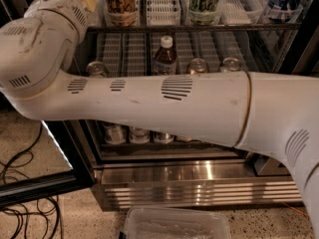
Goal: Pick water bottle from top shelf of fridge
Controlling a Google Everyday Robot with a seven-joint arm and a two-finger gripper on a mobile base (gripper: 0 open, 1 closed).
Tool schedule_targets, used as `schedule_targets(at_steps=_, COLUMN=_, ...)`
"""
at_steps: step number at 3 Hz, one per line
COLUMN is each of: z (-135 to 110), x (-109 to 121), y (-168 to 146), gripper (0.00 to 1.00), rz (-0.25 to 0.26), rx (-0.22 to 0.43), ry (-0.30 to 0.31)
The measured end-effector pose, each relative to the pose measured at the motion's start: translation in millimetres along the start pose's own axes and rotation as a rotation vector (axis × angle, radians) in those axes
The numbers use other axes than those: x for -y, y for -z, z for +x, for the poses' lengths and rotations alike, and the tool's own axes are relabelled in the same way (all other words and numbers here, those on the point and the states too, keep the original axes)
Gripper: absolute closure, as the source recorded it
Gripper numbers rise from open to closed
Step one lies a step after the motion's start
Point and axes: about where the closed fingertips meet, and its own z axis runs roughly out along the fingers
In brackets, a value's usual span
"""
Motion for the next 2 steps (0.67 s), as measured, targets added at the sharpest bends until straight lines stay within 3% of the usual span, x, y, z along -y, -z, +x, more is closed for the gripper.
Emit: schedule_targets(at_steps=2, z=-2.9, x=-2.9, y=-17.2, gripper=0.38, rz=-0.014, rx=0.021, ry=-0.007)
